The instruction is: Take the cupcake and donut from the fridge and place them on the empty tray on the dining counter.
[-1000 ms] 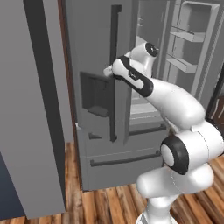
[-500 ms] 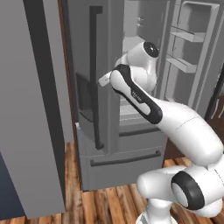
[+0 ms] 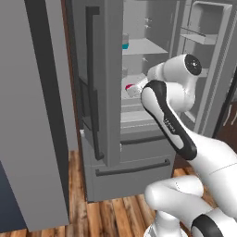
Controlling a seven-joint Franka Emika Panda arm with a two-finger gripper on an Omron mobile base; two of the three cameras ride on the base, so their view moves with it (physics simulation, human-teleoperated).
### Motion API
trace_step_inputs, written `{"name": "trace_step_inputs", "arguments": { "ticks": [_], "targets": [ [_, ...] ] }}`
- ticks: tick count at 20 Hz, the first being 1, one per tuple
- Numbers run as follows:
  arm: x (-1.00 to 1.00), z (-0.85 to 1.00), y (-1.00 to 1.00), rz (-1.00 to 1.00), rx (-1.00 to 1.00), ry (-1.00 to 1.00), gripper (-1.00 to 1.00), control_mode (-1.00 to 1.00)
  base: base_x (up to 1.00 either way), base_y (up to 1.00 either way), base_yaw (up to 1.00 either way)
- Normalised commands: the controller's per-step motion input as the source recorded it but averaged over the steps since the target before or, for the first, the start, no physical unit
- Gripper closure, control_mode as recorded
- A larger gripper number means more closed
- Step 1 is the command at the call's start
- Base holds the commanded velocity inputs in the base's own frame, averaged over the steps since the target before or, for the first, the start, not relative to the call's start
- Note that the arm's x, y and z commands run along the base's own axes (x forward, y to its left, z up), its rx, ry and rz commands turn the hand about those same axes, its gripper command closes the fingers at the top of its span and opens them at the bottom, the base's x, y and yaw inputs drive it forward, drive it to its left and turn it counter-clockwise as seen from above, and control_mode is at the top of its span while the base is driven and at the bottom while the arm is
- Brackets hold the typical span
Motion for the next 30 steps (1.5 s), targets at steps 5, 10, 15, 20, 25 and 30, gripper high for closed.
{"name": "trace_step_inputs", "arguments": {
  "ticks": [5,10,15,20,25,30],
  "targets": [
    [0.78,-0.22,-0.22,0.02,0.01,-0.05,-1.00,-1.00,0.00,0.00,0.00],
    [0.16,-0.67,-0.01,0.00,0.00,-0.12,-1.00,-1.00,0.00,0.00,0.00],
    [0.31,-0.26,-0.07,0.04,0.02,0.01,-1.00,-1.00,0.00,0.00,0.00],
    [0.53,0.00,-0.39,0.09,0.10,0.01,-1.00,-1.00,0.00,0.00,0.00],
    [0.72,-0.34,-0.19,0.10,0.13,0.13,-1.00,-1.00,0.00,0.00,0.00],
    [1.00,-0.43,0.00,0.16,0.14,0.21,-1.00,-1.00,0.00,0.00,0.00]
  ]
}}
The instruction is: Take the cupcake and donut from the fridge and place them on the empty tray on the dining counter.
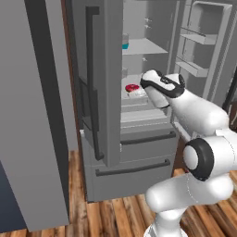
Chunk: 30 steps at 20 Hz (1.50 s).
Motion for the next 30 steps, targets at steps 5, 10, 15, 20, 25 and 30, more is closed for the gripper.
{"name": "trace_step_inputs", "arguments": {
  "ticks": [5,10,15,20,25,30],
  "targets": [
    [0.64,-0.40,0.28,0.09,0.15,0.09,-1.00,-1.00,0.00,0.00,0.00],
    [0.03,-0.72,0.86,0.06,0.10,-0.02,-1.00,-1.00,0.00,0.00,0.00],
    [-0.49,-0.83,1.00,0.13,0.01,-0.22,-1.00,-1.00,0.00,0.00,0.00],
    [-0.45,-0.75,1.00,0.11,0.00,-0.28,-1.00,-1.00,0.00,0.00,0.00],
    [-0.32,-0.14,0.88,0.00,-0.02,-0.29,-1.00,-1.00,0.00,0.00,0.00],
    [-0.23,0.68,-0.21,0.00,-0.05,-0.30,-1.00,-1.00,0.00,0.00,0.00]
  ]
}}
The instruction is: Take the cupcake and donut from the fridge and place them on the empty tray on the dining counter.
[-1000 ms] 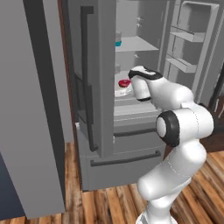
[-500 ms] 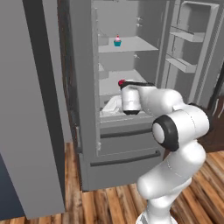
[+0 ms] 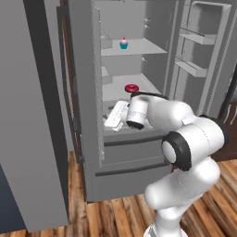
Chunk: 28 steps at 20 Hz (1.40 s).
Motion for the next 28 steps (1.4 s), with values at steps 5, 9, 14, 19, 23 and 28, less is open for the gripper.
{"name": "trace_step_inputs", "arguments": {
  "ticks": [5,9,14,19,23,28],
  "targets": [
    [0.00,0.97,-0.35,0.01,-0.13,-0.20,-1.00,-1.00,0.00,0.00,0.00],
    [-0.12,1.00,-0.05,0.07,-0.25,-0.02,-1.00,-1.00,0.00,0.00,0.00],
    [-0.52,0.92,-0.62,0.03,-0.35,-0.12,-1.00,-1.00,0.00,0.00,0.00],
    [-0.66,0.74,-0.94,0.02,-0.18,-0.39,-1.00,-1.00,0.00,0.00,0.00],
    [-0.90,0.39,-0.06,0.01,-0.36,-0.23,-1.00,-1.00,0.00,0.00,0.00],
    [-0.52,0.28,0.07,0.08,-0.59,-0.32,-1.00,-1.00,0.00,0.00,0.00]
  ]
}}
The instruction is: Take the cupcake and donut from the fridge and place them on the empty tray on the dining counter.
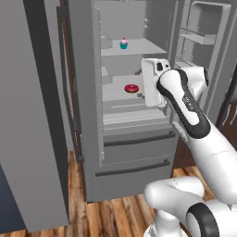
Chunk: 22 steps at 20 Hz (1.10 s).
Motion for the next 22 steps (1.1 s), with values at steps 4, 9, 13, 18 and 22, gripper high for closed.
{"name": "trace_step_inputs", "arguments": {
  "ticks": [4,9,13,18,22],
  "targets": [
    [-0.40,0.08,-0.37,0.15,-0.54,-0.49,-1.00,-1.00,0.00,0.00,0.00],
    [-0.47,0.00,-0.46,0.07,-0.62,-0.37,-1.00,-1.00,0.00,0.00,0.00],
    [-0.71,0.07,-0.21,0.04,-0.79,-0.18,-1.00,-1.00,0.00,0.00,0.00],
    [-0.66,0.00,-0.32,0.00,-0.68,-0.17,-1.00,-1.00,0.00,0.00,0.00],
    [-0.65,0.00,-0.50,0.00,-0.55,-0.21,-1.00,-1.00,0.00,0.00,0.00]
  ]
}}
